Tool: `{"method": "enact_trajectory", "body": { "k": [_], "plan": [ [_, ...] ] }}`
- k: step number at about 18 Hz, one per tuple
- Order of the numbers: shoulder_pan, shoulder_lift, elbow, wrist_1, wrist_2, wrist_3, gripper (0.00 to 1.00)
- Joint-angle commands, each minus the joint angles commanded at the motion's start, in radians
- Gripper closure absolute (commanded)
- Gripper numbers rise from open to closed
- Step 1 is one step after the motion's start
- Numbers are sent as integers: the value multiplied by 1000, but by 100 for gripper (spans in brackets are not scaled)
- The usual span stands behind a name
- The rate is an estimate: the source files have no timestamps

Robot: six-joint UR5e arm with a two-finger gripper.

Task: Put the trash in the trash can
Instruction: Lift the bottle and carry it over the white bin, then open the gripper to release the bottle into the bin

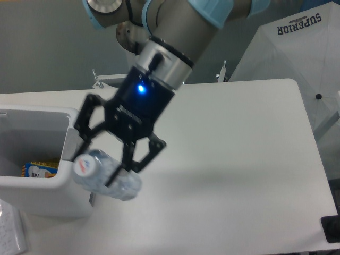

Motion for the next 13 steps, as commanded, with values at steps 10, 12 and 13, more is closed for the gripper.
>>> {"method": "enact_trajectory", "body": {
  "k": [10, 12, 13],
  "plan": [
    [-60, 118, -123, 29, -49, 3, 51],
    [-84, 140, -164, 44, -48, 6, 51],
    [-95, 140, -176, 57, -48, 8, 51]
  ]
}}
